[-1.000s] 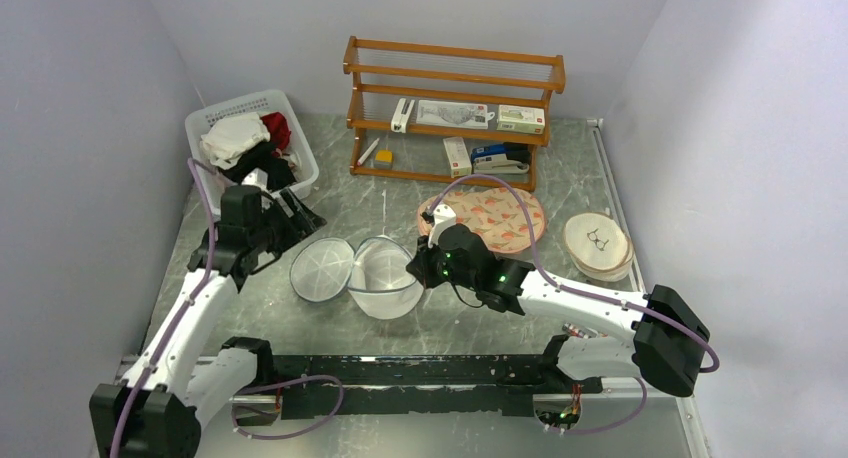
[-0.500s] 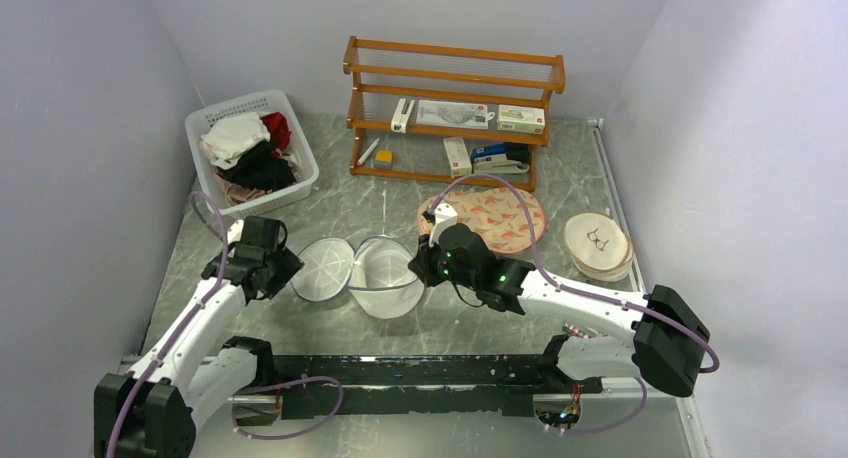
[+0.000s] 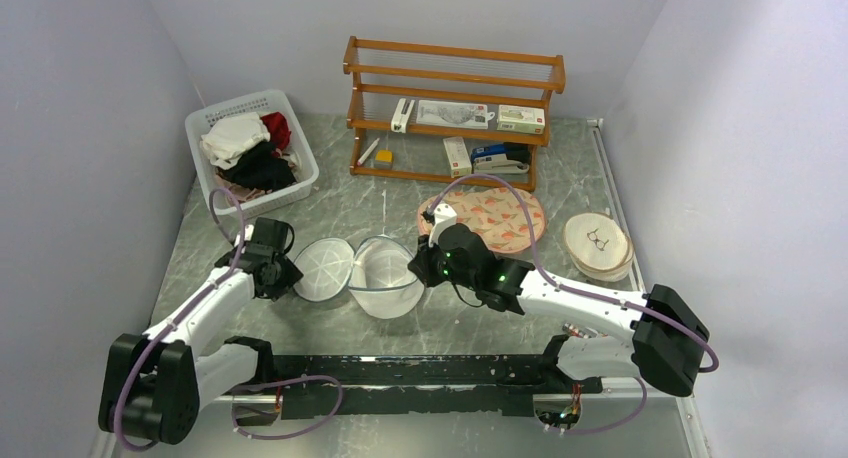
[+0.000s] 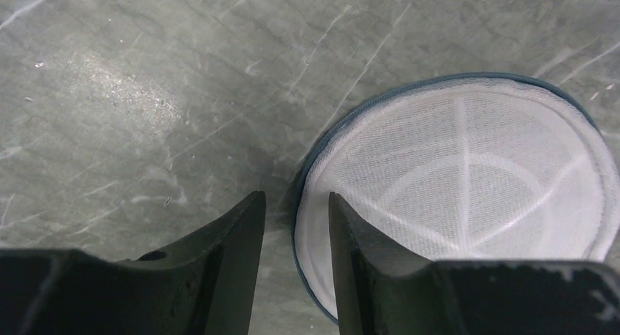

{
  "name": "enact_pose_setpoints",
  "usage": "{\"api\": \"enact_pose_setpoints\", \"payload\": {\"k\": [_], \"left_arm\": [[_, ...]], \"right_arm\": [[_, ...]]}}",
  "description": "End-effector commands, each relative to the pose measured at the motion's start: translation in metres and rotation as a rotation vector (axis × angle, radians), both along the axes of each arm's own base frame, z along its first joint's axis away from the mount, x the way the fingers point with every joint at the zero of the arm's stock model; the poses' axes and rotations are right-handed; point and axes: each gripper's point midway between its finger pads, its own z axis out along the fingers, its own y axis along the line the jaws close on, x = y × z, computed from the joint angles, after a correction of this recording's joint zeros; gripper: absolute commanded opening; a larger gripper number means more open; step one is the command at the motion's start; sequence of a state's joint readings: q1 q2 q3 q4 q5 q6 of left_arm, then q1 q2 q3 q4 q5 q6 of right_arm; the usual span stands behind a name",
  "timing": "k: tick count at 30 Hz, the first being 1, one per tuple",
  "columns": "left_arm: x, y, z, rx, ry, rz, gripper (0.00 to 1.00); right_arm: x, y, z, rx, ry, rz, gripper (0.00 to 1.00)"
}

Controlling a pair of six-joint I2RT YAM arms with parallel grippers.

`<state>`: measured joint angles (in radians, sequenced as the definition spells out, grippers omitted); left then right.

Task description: Unzip the laundry bag and remove the bra

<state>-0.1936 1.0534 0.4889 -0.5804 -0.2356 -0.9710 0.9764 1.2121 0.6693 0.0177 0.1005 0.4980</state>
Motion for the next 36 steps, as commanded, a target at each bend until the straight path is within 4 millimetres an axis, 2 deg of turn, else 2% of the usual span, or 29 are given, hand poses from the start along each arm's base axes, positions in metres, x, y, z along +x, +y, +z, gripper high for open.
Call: {"api": "enact_pose_setpoints", "payload": {"k": [1, 5, 9, 12, 17, 22, 25, 27, 30, 33, 36], "left_arm": [[0.007, -0.004, -0.006, 0.001, -0.022, -0.039, 0.46], [0.008, -0.002, -0.010, 0.018, -0.004, -0.043, 0.36], [0.013, -0.001, 0.005, 0.033, -0.010, -0.050, 0.10], [0.022, 0.010, 0.044, 0.085, -0.076, -0.013, 0.07], [0.027, 0.041, 0.139, 0.211, -0.268, 0.070, 0.07], [0.013, 0.068, 0.203, 0.337, -0.363, 0.109, 0.07], [0.001, 0.087, 0.235, 0.428, -0.401, 0.137, 0.07], [-0.004, 0.098, 0.253, 0.501, -0.422, 0.136, 0.07], [-0.007, 0.106, 0.269, 0.598, -0.428, 0.069, 0.07], [0.006, 0.090, 0.266, 0.620, -0.427, -0.146, 0.07], [0.014, 0.076, 0.255, 0.607, -0.383, -0.293, 0.07]], "right_arm": [[0.004, 0.004, 0.004, 0.018, -0.008, -0.004, 0.05], [0.004, 0.002, 0.005, 0.016, -0.011, -0.010, 0.05], [0.004, 0.005, 0.002, 0.018, -0.006, -0.002, 0.05], [0.005, 0.011, 0.003, 0.018, -0.002, 0.013, 0.05], [0.013, 0.032, 0.006, 0.020, -0.005, 0.055, 0.06], [0.028, 0.079, 0.010, 0.046, 0.016, 0.127, 0.06], [0.046, 0.115, 0.033, 0.098, 0.005, 0.144, 0.06], [0.054, 0.135, 0.035, 0.117, 0.017, 0.161, 0.06], [0.057, 0.161, 0.033, 0.154, 0.061, 0.203, 0.06], [0.057, 0.176, 0.024, 0.167, 0.107, 0.229, 0.06], [0.058, 0.178, 0.025, 0.176, 0.109, 0.235, 0.11]]}}
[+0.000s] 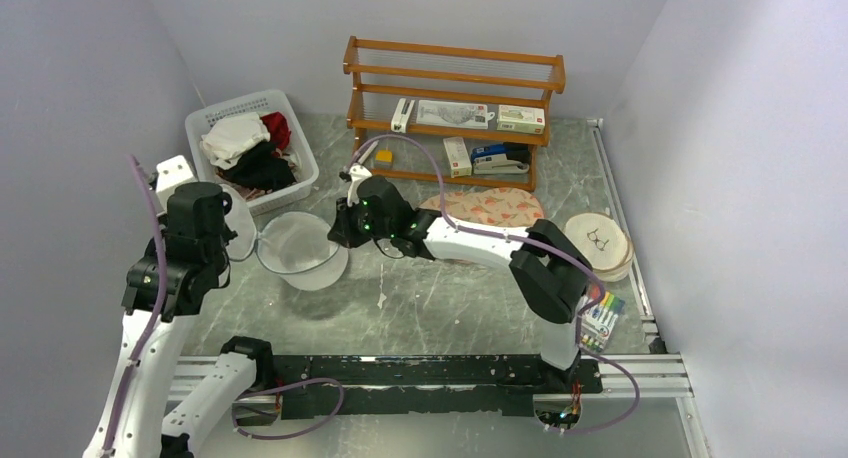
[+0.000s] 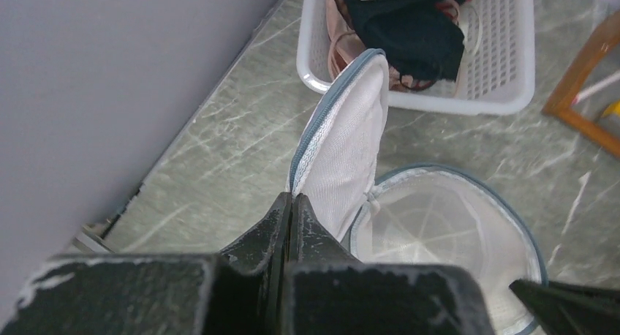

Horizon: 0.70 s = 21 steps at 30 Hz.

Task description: Unzip the laundry bag and remove the bra

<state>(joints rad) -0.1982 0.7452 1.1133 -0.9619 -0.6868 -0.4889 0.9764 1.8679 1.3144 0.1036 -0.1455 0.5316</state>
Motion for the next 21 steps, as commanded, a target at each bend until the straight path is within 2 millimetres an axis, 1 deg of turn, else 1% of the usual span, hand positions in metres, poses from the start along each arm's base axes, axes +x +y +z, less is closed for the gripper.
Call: {"api": "enact_pose_setpoints", "payload": {"k": [1, 3, 5, 6, 7, 9, 12, 15, 16, 18, 19, 20, 21], "left_arm": [[0.014, -0.018, -0.006, 0.114, 0.114, -0.233, 0.07], [0.022, -0.029, -0.007, 0.108, 0.113, -0.309, 0.07], [0.029, -0.042, -0.008, 0.086, 0.103, -0.382, 0.07], [0.032, -0.049, -0.011, 0.071, 0.108, -0.418, 0.07], [0.035, -0.055, -0.016, 0.057, 0.121, -0.449, 0.07], [0.039, -0.067, -0.026, 0.025, 0.150, -0.506, 0.07], [0.042, -0.074, -0.039, 0.010, 0.190, -0.542, 0.07], [0.043, -0.083, -0.049, 0.001, 0.227, -0.596, 0.07], [0.044, -0.088, -0.051, -0.005, 0.237, -0.616, 0.07], [0.045, -0.100, -0.057, -0.018, 0.257, -0.660, 0.07], [0.045, -0.110, -0.063, -0.027, 0.279, -0.692, 0.07], [0.045, -0.119, -0.069, -0.035, 0.300, -0.718, 0.07], [0.044, -0.128, -0.077, -0.044, 0.324, -0.741, 0.07]], "right_arm": [[-0.002, 0.006, 0.007, 0.031, 0.022, 0.030, 0.16], [0.003, -0.001, 0.014, 0.031, 0.003, 0.018, 0.25], [0.009, -0.012, 0.020, 0.030, -0.004, 0.002, 0.32], [0.012, -0.019, 0.029, 0.043, -0.007, -0.007, 0.35], [0.015, -0.029, 0.030, 0.049, 0.002, -0.018, 0.38], [0.022, -0.050, 0.045, 0.089, 0.009, -0.040, 0.47], [0.029, -0.089, 0.070, 0.129, -0.020, -0.090, 0.61], [0.037, -0.140, 0.088, 0.054, -0.115, -0.194, 0.70], [0.040, -0.158, 0.092, 0.022, -0.149, -0.241, 0.72], [0.040, -0.186, 0.101, -0.026, -0.206, -0.308, 0.75], [0.040, -0.200, 0.105, -0.043, -0.231, -0.341, 0.76], [0.036, -0.210, 0.112, -0.044, -0.257, -0.362, 0.77], [0.034, -0.218, 0.116, -0.050, -0.274, -0.377, 0.77]]}}
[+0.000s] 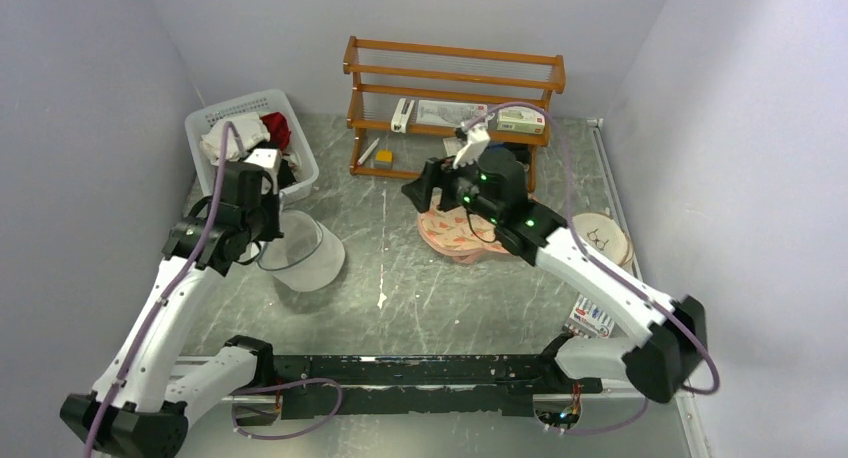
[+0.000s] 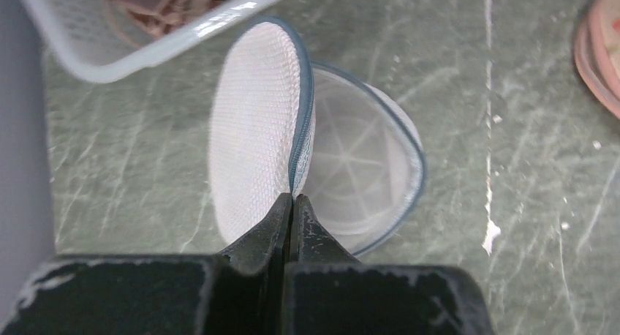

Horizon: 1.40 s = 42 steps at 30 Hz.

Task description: Unzip the laundry bag and remove the bra

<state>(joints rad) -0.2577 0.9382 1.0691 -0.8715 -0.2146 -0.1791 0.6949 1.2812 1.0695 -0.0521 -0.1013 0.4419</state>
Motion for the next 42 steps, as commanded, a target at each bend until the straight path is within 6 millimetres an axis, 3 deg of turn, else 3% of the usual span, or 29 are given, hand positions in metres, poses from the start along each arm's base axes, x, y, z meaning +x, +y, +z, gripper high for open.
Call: {"api": "enact_pose_setpoints", "payload": {"k": [1, 6, 8, 10, 15, 18, 21, 24, 27, 29, 34, 39, 42], "left_arm": [[0.001, -0.048, -0.023, -0.042, 0.071, -0.155, 0.07], [-0.004, -0.097, -0.055, -0.001, 0.146, -0.201, 0.07], [-0.006, -0.118, -0.077, -0.059, 0.210, -0.212, 0.07], [-0.006, -0.126, -0.103, -0.088, 0.255, -0.190, 0.07], [0.001, -0.119, -0.149, -0.079, 0.237, -0.103, 0.07], [0.008, -0.110, -0.161, -0.077, 0.221, -0.074, 0.07], [0.007, -0.113, -0.170, -0.110, 0.255, -0.098, 0.08], [0.009, -0.113, -0.161, -0.115, 0.244, -0.091, 0.25], [0.012, -0.111, -0.134, -0.137, 0.176, -0.090, 0.56], [0.015, -0.109, -0.111, -0.155, 0.124, -0.092, 0.68], [0.015, -0.108, -0.072, -0.219, 0.054, -0.111, 0.87], [0.019, -0.098, -0.053, -0.265, 0.006, -0.102, 0.93], [0.031, -0.089, -0.021, -0.309, -0.089, -0.107, 0.95]], "right_arm": [[-0.007, -0.049, -0.006, -0.132, -0.057, -0.118, 0.78], [-0.018, -0.070, -0.017, -0.150, -0.054, -0.156, 0.79], [-0.020, -0.073, -0.019, -0.155, -0.049, -0.161, 0.79], [-0.021, -0.075, -0.018, -0.158, -0.051, -0.163, 0.79], [-0.024, -0.080, -0.013, -0.160, -0.063, -0.171, 0.79], [-0.029, -0.085, -0.011, -0.159, -0.068, -0.174, 0.79], [-0.033, -0.091, -0.015, -0.164, -0.064, -0.186, 0.79], [-0.036, -0.095, -0.019, -0.169, -0.051, -0.196, 0.79], [-0.037, -0.097, -0.018, -0.172, -0.051, -0.204, 0.79], [-0.036, -0.099, -0.015, -0.180, -0.059, -0.211, 0.79], [-0.032, -0.106, -0.015, -0.219, -0.071, -0.236, 0.80], [-0.031, -0.110, -0.019, -0.248, -0.064, -0.248, 0.82], [-0.032, -0.117, -0.014, -0.269, -0.075, -0.270, 0.86]]}}
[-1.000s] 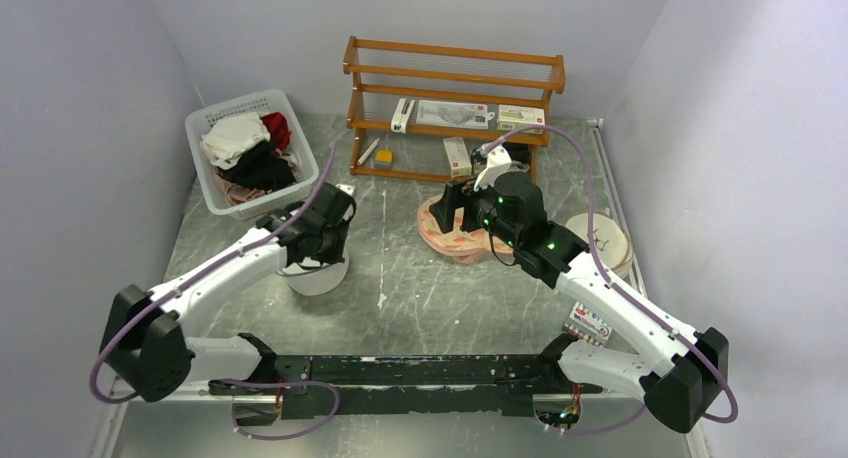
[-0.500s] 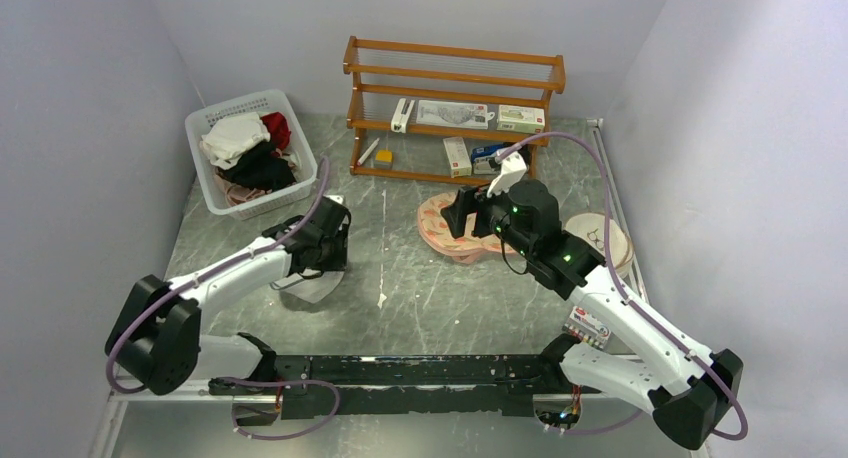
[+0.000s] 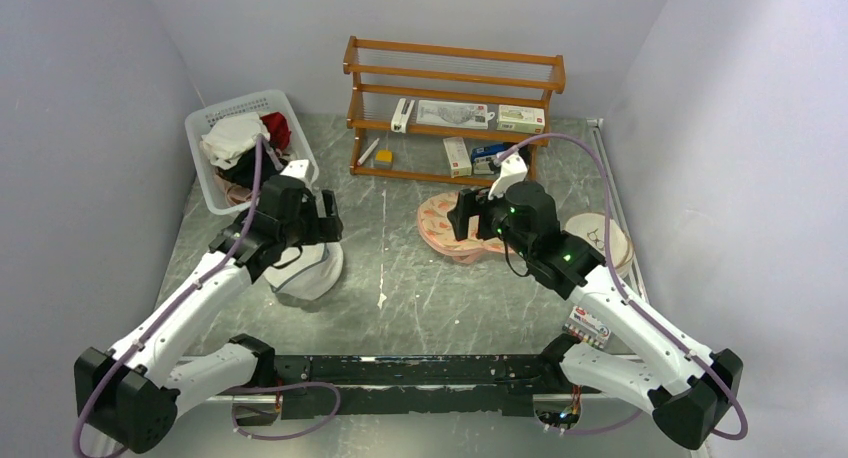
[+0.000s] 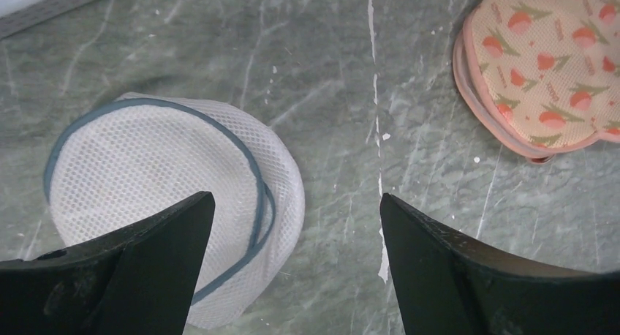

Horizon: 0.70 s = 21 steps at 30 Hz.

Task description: Unzip the laundry bag and remove the bra

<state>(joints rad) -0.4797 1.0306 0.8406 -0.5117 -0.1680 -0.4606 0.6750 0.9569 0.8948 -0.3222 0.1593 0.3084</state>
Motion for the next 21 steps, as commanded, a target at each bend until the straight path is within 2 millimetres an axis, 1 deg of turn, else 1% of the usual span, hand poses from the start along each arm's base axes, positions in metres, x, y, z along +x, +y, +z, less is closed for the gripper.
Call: {"api": "enact_pose_setpoints", "payload": {"k": [1, 2, 3, 4, 5, 6, 7, 9, 11, 13, 16, 19, 21], "left_arm": [[0.015, 0.008, 0.056, -0.077, -0.144, -0.025, 0.96], [0.019, 0.011, 0.076, -0.092, -0.202, -0.027, 0.96], [0.023, 0.014, 0.101, -0.104, -0.269, -0.024, 0.96], [0.024, 0.017, 0.127, -0.117, -0.340, -0.016, 0.96], [0.025, 0.018, 0.154, -0.136, -0.406, -0.009, 0.97], [0.023, 0.021, 0.184, -0.129, -0.491, -0.021, 0.97], [0.019, 0.023, 0.210, -0.138, -0.562, -0.023, 0.97], [0.006, 0.028, 0.267, -0.167, -0.707, -0.029, 0.98], [-0.008, 0.034, 0.305, -0.182, -0.813, -0.034, 0.99], [-0.021, 0.041, 0.331, -0.186, -0.884, -0.023, 0.99], [-0.038, 0.051, 0.352, -0.185, -0.941, -0.005, 0.99], [-0.052, 0.058, 0.361, -0.195, -0.975, 0.007, 0.99], [-0.059, 0.061, 0.364, -0.208, -0.995, 0.010, 0.99]], "right_arm": [[0.004, -0.017, 0.018, -0.043, -0.046, -0.054, 0.88], [0.004, -0.021, 0.021, -0.057, -0.055, -0.066, 0.91], [0.004, -0.026, 0.027, -0.069, -0.068, -0.079, 0.95], [0.004, -0.030, 0.034, -0.076, -0.083, -0.095, 0.99], [0.004, -0.037, 0.037, -0.091, -0.093, -0.118, 1.00], [0.003, -0.042, 0.055, -0.082, -0.126, -0.136, 1.00], [0.002, -0.048, 0.067, -0.080, -0.152, -0.155, 1.00], [-0.003, -0.060, 0.097, -0.053, -0.213, -0.187, 1.00], [-0.013, -0.070, 0.126, -0.013, -0.287, -0.196, 1.00], [-0.023, -0.081, 0.153, 0.024, -0.363, -0.208, 1.00], [-0.037, -0.100, 0.185, 0.072, -0.448, -0.247, 1.00], [-0.048, -0.112, 0.203, 0.099, -0.498, -0.267, 1.00], [-0.051, -0.115, 0.209, 0.103, -0.509, -0.271, 1.00]]}}
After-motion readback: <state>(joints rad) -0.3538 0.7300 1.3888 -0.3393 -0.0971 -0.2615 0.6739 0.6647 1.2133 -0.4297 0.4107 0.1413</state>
